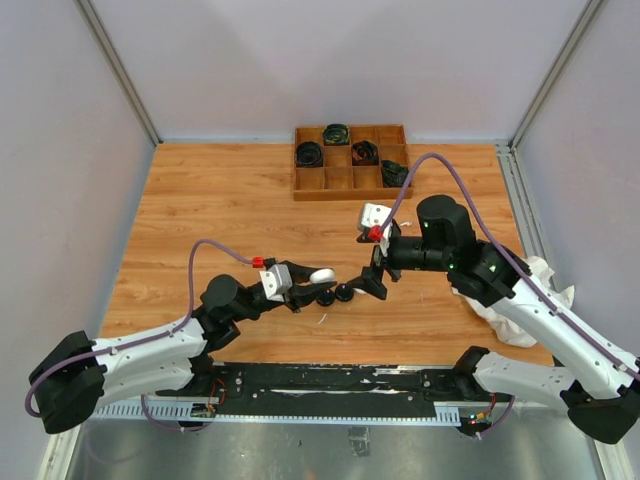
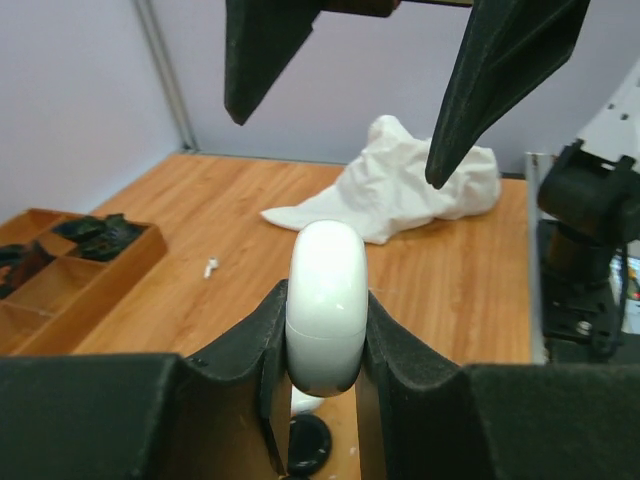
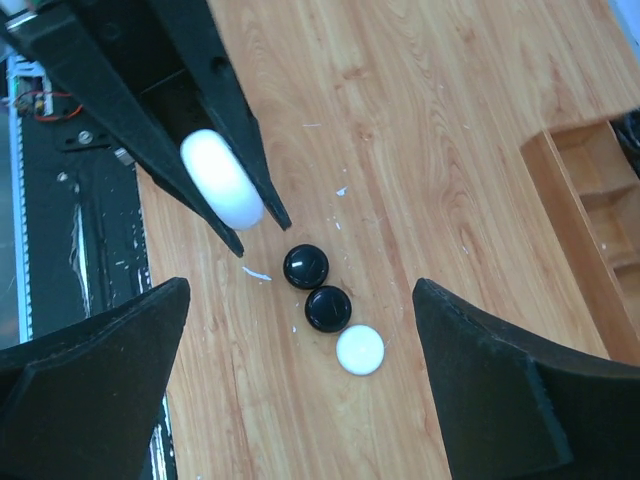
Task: Insert the wireless bluetooth earbuds into the charging case
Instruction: Pick up the charging case at the center of the board.
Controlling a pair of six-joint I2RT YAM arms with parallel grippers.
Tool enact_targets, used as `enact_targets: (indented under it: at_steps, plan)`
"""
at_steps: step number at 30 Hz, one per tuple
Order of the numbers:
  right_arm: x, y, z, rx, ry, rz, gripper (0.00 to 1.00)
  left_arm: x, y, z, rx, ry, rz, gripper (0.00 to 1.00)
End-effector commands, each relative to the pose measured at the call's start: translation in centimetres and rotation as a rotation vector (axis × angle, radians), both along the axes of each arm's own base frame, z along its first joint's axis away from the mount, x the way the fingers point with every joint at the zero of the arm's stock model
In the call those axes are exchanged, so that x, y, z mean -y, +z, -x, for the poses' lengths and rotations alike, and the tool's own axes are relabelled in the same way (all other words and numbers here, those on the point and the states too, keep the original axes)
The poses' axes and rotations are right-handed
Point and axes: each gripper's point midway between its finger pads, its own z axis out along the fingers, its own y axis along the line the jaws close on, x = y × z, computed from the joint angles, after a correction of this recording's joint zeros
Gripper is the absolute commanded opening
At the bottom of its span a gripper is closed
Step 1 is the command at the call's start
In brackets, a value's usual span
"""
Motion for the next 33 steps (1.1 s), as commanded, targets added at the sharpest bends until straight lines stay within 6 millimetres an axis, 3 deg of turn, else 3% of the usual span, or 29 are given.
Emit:
enact_targets:
  at_steps: [1,6,14,33]
  plan:
    - [0.1,1.7,2.0,0.118,0.204,-0.001,0.92,1.3,0.6,2.6,-0.085,-0.185,-0.014,0.00]
    - [-0.8,1.7,3.9,0.118,0.349,-0.033,0.81,2.0,0.7,3.7,-0.127,-0.282,-0.023,0.00]
    - [-1.7,0.7,4.7,0.073,0.424,-0.030,0.59,2.9,1.0,4.0,-0.173,-0.340,-0.001,0.00]
    - [-2.5,-1.9,4.4,-0.054,0.418,0.022,0.34,3.3,1.2,3.4,-0.208,-0.325,0.039,0.00]
